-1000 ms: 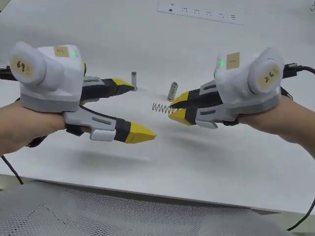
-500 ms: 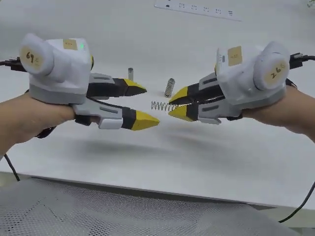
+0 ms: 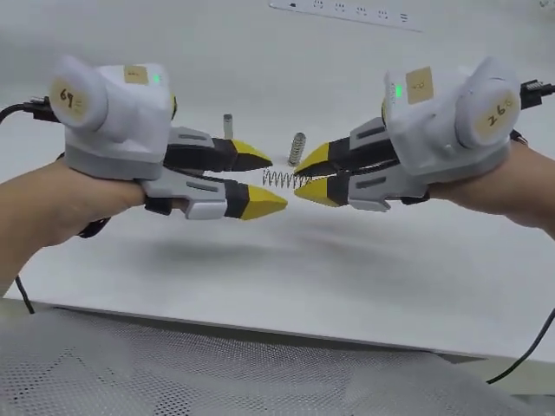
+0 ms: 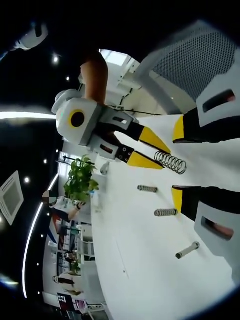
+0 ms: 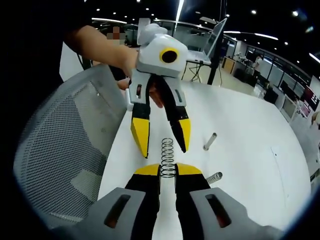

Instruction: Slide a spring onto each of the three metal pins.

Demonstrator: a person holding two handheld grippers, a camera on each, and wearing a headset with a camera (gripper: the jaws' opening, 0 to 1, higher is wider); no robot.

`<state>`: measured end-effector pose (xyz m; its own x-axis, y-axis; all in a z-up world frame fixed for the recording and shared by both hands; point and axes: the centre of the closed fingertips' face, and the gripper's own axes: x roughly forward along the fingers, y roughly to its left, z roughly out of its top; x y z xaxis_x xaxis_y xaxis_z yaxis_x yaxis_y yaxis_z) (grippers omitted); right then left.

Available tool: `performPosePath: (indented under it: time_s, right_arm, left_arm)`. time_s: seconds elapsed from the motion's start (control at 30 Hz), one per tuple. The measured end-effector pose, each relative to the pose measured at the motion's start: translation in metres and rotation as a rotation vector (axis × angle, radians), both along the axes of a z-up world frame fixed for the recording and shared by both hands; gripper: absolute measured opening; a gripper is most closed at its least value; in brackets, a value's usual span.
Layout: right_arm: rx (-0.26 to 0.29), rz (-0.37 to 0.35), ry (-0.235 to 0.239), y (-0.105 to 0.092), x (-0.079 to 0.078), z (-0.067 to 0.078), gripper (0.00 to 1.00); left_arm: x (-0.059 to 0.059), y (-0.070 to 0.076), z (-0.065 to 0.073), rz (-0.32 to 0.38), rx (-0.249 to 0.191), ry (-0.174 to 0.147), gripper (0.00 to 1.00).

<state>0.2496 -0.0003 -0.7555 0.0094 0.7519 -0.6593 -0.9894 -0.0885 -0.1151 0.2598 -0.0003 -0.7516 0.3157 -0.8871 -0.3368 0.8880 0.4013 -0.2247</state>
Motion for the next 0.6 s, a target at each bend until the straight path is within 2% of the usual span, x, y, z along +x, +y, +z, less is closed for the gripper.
performPosePath:
  time_s: [0.2, 0.6]
  right_arm:
    - [0.004, 0.001, -0.002, -0.0019, 0.0014, 0.0017, 0.08]
    - [0.009, 0.011, 0.002, -0.0023, -0.0015, 0.0036, 0.08]
  left_arm:
    - [0.0009, -0.0025, 0.0032, -0.010, -0.002, -0.017, 0.20]
    - [-0.0033, -0.0073, 0.0035, -0.031, -0.009, -0.023, 0.08]
